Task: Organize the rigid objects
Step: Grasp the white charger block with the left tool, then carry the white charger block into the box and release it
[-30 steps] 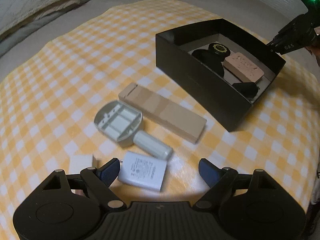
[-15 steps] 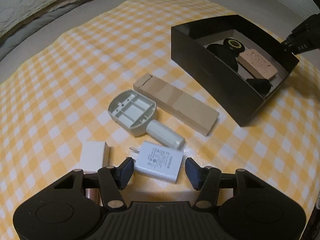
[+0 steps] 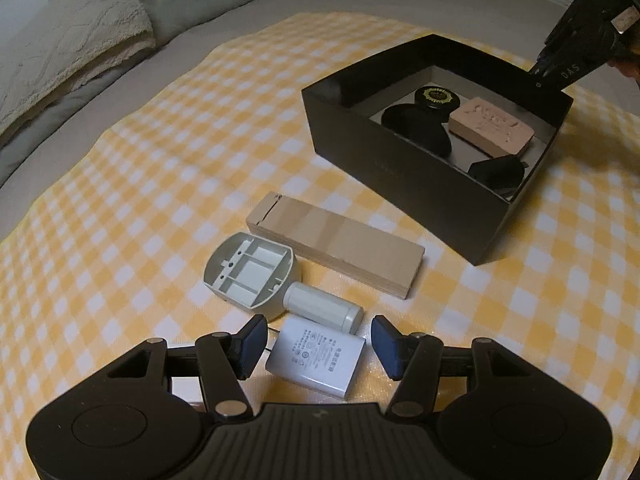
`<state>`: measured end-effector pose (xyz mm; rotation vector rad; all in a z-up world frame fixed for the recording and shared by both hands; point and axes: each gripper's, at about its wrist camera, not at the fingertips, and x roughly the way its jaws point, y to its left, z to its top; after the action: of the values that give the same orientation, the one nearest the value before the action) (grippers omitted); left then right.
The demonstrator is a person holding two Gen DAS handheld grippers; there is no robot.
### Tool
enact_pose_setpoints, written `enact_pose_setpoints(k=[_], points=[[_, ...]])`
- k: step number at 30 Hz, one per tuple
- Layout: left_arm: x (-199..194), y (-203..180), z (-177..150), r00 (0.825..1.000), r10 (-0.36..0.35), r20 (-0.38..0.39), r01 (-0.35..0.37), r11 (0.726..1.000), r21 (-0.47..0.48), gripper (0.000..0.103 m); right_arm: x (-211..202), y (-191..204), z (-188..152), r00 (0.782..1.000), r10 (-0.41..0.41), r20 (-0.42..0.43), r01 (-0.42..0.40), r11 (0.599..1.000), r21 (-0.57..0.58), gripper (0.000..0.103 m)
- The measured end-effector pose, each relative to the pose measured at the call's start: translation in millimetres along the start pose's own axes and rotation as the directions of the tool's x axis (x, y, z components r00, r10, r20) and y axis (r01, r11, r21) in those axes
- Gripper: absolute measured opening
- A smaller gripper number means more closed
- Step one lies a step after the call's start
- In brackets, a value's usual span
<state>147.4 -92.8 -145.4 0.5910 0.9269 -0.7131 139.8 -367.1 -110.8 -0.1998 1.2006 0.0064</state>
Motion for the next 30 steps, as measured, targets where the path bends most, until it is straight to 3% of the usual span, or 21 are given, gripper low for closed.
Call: enact_pose_setpoints(k=[3, 9, 14, 17, 22, 30], points=[[6, 1, 0, 0.999, -0.002, -0.048, 0.002, 1.0, -0.009, 0.058, 0, 0, 0, 1.0, 0.001, 0.0, -0.001, 1.0, -0.001, 0.009], [1, 0, -1, 0.998, -0.022, -0.061, 0.021, 1.0, -0.02, 0.05, 1, 0, 0, 1.0, 0.0, 0.0, 0.0, 1.0, -0.001, 0.01], [-2, -3, -2, 0.998, -0.01, -0.069, 0.009, 1.0, -0.007, 0.049, 0, 1, 1, 1.0, 0.001, 0.0, -0.001, 1.0, 0.0, 0.01], [-4, 1, 0, 0.998, -0.009, -0.065, 0.006, 0.999, -0.047, 0.049, 0, 1, 0, 1.0, 0.004, -0.002, -0.004, 1.0, 0.006, 0.01], [-18, 14, 9, 1.0, -0.008, -0.001, 0.008, 0.986, -0.167, 0.049, 2, -2, 2, 1.0, 0.003, -0.014, -0.003, 1.0, 0.022, 0.008], [-41, 21, 40, 0.992, -0.041, 0.121, 0.081, 0.937, -0.341, 0.049, 4, -3, 3, 1.0, -0.006, -0.019, 0.007, 1.0, 0.024, 0.008]])
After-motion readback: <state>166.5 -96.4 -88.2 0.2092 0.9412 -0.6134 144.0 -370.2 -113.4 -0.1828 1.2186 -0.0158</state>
